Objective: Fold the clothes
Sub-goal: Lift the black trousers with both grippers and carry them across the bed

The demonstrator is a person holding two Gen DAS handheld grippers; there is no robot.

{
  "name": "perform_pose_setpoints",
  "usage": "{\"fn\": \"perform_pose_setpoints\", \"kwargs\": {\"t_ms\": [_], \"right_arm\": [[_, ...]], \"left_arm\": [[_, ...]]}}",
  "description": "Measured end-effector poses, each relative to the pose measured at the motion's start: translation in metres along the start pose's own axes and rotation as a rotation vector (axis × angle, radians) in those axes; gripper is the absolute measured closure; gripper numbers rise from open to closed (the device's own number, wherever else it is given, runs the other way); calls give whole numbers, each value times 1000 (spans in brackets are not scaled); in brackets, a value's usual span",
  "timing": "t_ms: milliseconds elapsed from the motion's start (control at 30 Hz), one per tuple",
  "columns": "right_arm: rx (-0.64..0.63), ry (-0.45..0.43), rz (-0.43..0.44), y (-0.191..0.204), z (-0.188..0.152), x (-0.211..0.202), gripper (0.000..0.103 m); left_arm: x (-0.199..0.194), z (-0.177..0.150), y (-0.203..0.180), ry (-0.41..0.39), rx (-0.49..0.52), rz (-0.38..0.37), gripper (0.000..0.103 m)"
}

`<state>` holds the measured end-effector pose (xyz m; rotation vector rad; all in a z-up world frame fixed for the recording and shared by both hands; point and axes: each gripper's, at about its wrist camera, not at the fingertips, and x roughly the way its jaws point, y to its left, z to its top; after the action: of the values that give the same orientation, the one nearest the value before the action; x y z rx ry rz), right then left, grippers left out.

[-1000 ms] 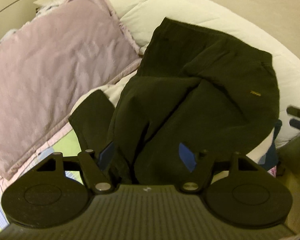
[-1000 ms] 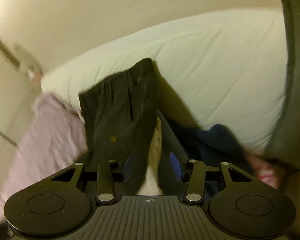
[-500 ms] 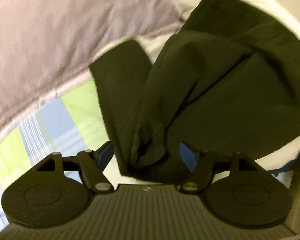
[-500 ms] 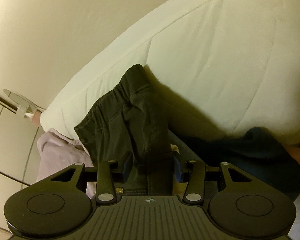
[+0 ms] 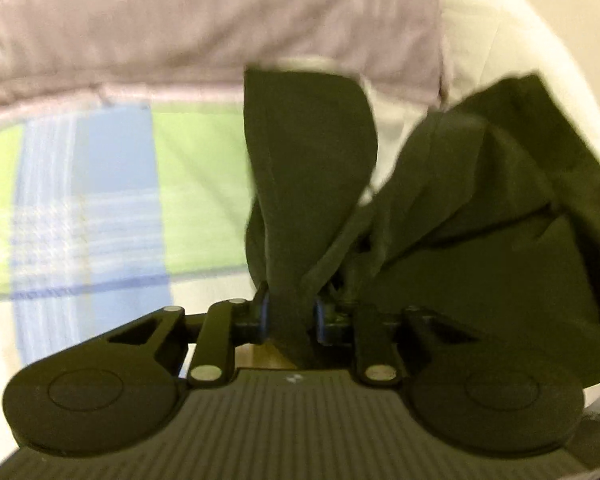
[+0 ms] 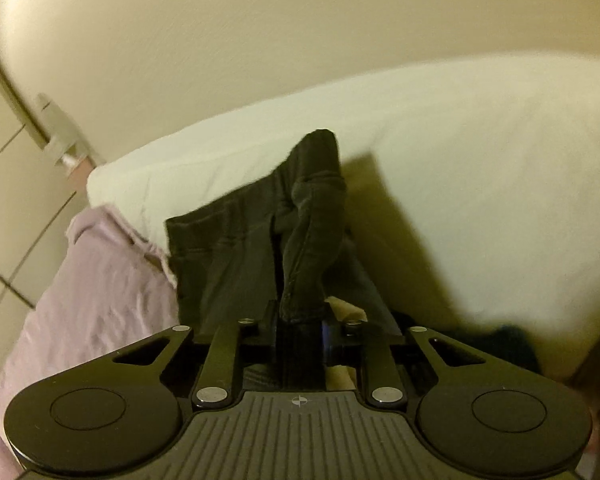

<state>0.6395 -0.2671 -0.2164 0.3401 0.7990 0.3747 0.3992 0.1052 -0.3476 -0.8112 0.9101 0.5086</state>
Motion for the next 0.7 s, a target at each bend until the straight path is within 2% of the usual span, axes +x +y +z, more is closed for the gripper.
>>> {"fn": "perform_pose_setpoints", "kwargs": {"t_ms": [67, 200, 267, 333, 433, 467, 567, 633, 667, 700], "right_arm": [[-45, -1, 0, 15, 2, -7, 85], [71, 18, 104, 22, 12, -17, 86], [5, -6, 116, 40, 15, -29, 86], [8, 10, 144, 50, 17, -37, 85], [91, 54, 134, 47, 17, -35, 82], [106, 74, 115, 43, 16, -30, 71], [129, 121, 37, 28, 14, -9, 68], [137, 115, 29, 21, 16, 4, 70], [142, 109, 37, 18, 17, 7, 85], [161, 109, 52, 16, 19, 7, 86]], "left_arm": [[-28, 8, 1, -53, 2, -19, 87], [-91, 28, -2, -190, 33, -78, 87], [-119, 36, -3, -243, 27, -107, 88], [-146, 44, 3, -290, 10, -130, 88], [-175, 46, 9, -305, 6, -141, 88], [-184, 46, 11, -310, 5, -143, 89], [-177, 35, 11, -277, 6, -116, 90], [-171, 28, 13, -262, -15, -106, 91], [-167, 27, 14, -258, -27, -103, 91], [-166, 27, 15, -262, -36, -100, 92]]}}
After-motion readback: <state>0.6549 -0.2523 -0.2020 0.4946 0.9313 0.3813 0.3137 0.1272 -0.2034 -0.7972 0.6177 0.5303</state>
